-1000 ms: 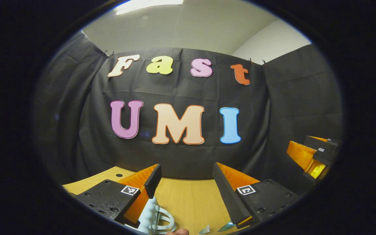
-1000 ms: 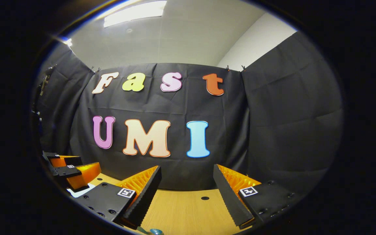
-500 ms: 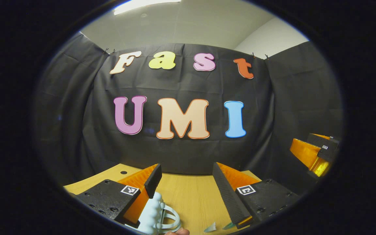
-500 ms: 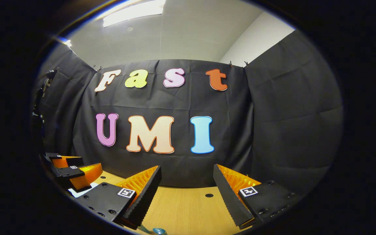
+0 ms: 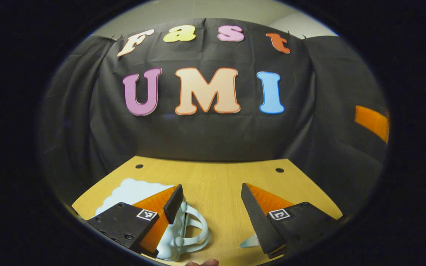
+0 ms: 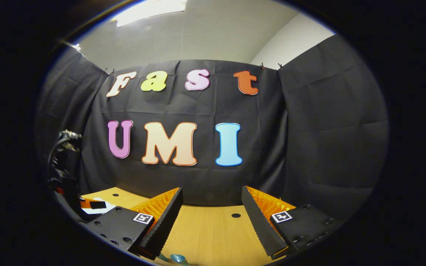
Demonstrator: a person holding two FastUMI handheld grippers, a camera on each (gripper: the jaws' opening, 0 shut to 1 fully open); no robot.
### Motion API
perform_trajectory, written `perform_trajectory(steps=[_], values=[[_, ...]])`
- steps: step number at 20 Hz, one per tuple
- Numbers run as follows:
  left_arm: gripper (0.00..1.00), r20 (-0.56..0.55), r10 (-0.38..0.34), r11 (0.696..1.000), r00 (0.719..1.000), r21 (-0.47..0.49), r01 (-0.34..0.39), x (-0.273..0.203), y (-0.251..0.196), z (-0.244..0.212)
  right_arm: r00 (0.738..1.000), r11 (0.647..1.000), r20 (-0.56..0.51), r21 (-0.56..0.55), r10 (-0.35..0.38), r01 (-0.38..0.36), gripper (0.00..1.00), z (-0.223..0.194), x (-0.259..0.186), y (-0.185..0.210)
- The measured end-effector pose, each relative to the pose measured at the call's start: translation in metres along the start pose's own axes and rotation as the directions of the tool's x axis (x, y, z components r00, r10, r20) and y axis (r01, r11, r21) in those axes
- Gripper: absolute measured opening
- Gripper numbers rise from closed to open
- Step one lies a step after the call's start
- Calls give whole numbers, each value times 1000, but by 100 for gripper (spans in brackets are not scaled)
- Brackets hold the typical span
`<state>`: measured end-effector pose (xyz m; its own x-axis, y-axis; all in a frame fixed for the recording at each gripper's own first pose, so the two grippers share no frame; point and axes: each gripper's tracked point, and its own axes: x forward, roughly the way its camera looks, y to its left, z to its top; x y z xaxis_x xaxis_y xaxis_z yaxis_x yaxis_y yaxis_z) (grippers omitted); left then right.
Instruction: First open the suitcase, pack the skin care products into it, and then close the suitcase.
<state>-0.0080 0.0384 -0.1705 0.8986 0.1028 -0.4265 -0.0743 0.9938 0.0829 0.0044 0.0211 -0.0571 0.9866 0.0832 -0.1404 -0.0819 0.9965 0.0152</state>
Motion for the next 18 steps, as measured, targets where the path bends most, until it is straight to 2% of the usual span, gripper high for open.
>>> perform_trajectory(steps=[3, 9, 14, 16, 18], values=[[94, -146, 15, 1000, 989, -14, -18, 14, 3, -43, 1000, 1000, -21, -19, -12, 12, 100, -7, 0, -5], [94, -358, 42, 999, 933, 22, -37, 32, 11, -105, 998, 999, -50, -36, -42, 41, 100, -16, -1, -17], [95, -470, 21, 1000, 882, -8, -28, 45, 3, -138, 996, 997, -71, -56, -58, 54, 99, -24, -4, -21], [92, -477, -13, 1000, 879, -7, 11, 53, -3, -140, 995, 996, -72, -68, -65, 60, 99, -25, -5, -22], [87, -523, -17, 1000, 852, -10, 14, 52, -4, -150, 995, 995, -75, -75, -68, 62, 98, -26, -7, -22]])
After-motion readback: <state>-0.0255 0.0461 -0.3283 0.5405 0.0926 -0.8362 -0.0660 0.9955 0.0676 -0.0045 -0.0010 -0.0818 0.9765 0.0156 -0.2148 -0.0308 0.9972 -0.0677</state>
